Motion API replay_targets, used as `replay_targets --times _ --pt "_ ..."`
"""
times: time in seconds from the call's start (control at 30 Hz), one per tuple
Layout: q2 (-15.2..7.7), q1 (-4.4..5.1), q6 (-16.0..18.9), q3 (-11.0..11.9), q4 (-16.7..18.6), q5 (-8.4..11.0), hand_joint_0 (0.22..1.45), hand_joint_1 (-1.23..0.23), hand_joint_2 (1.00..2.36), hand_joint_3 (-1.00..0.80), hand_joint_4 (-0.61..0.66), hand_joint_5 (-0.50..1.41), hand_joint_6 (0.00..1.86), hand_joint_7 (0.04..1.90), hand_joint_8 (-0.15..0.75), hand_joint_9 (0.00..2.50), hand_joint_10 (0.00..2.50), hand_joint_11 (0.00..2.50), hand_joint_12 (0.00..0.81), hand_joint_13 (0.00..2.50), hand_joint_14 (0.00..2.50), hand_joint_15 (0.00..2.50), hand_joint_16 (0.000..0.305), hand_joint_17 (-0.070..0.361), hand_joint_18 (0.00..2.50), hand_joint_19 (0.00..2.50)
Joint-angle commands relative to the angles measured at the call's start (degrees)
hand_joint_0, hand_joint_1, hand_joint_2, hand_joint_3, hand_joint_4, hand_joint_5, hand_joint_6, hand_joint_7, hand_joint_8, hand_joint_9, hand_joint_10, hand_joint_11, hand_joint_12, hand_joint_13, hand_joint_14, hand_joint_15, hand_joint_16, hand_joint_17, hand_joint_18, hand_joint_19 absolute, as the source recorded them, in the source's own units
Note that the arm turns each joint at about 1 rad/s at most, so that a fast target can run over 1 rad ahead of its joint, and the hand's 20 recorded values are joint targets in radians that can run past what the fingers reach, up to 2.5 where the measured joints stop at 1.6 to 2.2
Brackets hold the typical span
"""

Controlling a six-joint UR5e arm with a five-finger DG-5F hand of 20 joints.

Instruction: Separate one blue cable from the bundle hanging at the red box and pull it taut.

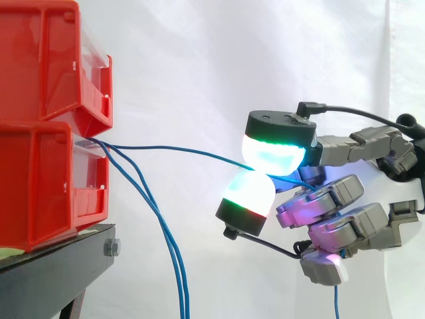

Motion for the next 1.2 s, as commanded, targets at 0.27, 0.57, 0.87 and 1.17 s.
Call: replay_targets --times 0.27,0.57,0.87,1.17 --pt "0.01 0.00 0.00 0.04 0.02 0.00 0.68 -0.77 1.01 -0.21 -0.10 -0.21 0.94 1.02 0.273 0.88 2.47 1.17 0.271 1.40 0.64 1.61 0.028 0.063 1.04 0.96" --pt "0.01 0.00 0.00 0.04 0.02 0.00 0.68 -0.77 1.01 -0.21 -0.10 -0.20 0.94 1.02 0.270 0.88 2.46 1.18 0.274 1.40 0.66 1.61 0.028 0.063 1.05 0.96" --pt "-0.08 0.00 0.00 0.04 0.02 0.00 0.68 -0.77 1.01 -0.21 -0.10 -0.20 0.94 1.01 0.269 0.88 2.47 1.16 0.274 1.40 0.66 1.61 0.028 0.064 1.05 0.96" --pt "0.01 0.00 0.00 0.04 0.02 0.00 0.68 -0.77 1.01 -0.21 -0.09 -0.20 0.94 1.01 0.272 0.89 2.46 1.17 0.276 1.40 0.68 1.60 0.028 0.064 1.05 0.96"
